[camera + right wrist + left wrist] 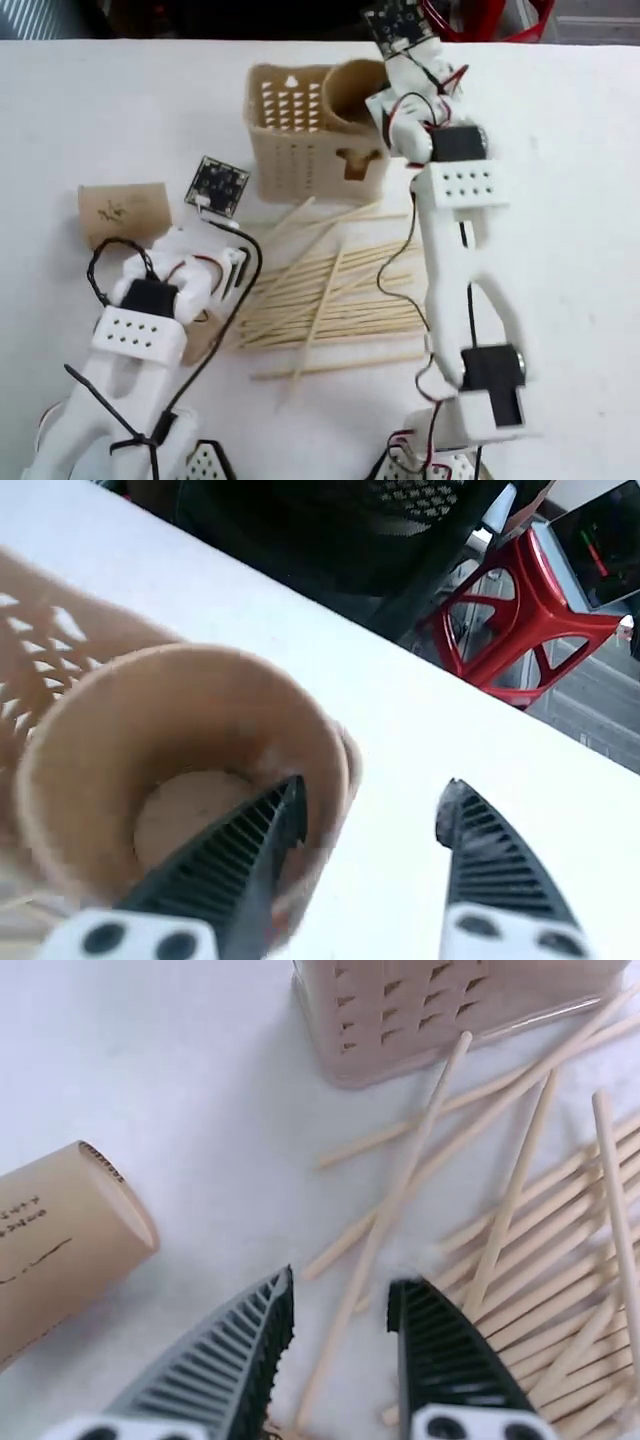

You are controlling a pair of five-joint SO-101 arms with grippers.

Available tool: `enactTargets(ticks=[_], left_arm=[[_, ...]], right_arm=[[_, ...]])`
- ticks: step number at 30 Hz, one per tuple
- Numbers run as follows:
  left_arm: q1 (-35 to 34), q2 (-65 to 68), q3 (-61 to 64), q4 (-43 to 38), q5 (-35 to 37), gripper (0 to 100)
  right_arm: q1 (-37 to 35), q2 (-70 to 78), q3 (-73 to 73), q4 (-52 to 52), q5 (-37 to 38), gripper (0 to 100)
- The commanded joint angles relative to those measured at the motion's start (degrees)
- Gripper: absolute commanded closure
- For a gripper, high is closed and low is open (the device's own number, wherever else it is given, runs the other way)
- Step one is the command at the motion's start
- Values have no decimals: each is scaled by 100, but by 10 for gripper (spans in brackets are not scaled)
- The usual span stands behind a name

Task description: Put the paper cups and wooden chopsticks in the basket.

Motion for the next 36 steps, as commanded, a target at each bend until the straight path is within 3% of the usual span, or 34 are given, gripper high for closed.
enactTargets(ticks=[1, 4, 8, 11, 15, 18, 24, 30, 36], left_arm=[[13, -180, -105, -123, 35, 835], [-13, -180, -202, -114, 35, 835], [-637, -189, -800, 176, 35, 835], [-1288, -145, -1662, 949, 26, 835], [-1930, -145, -2760, 1978, -554, 832], [-2387, -136, -3420, 2426, -738, 832], [-3081, -119, -3938, 2769, -1143, 831], [-3345, 910, -4308, 2822, -1301, 831], [-3169, 2316, -5881, 4070, -1398, 815]], right_arm=[[40, -760, -88, 198, 53, 782], [57, -1244, -62, 312, -79, 782], [207, -1956, -62, 971, -378, 782], [505, -2448, -53, 1851, -343, 783], [936, -2747, 105, 3116, 141, 789], [1165, -2791, 607, 3530, 387, 848], [1393, -2791, 2233, 3319, 747, 856], [1385, -2791, 3965, 2062, 835, 840], [1349, -2791, 4765, 1490, 1029, 840]])
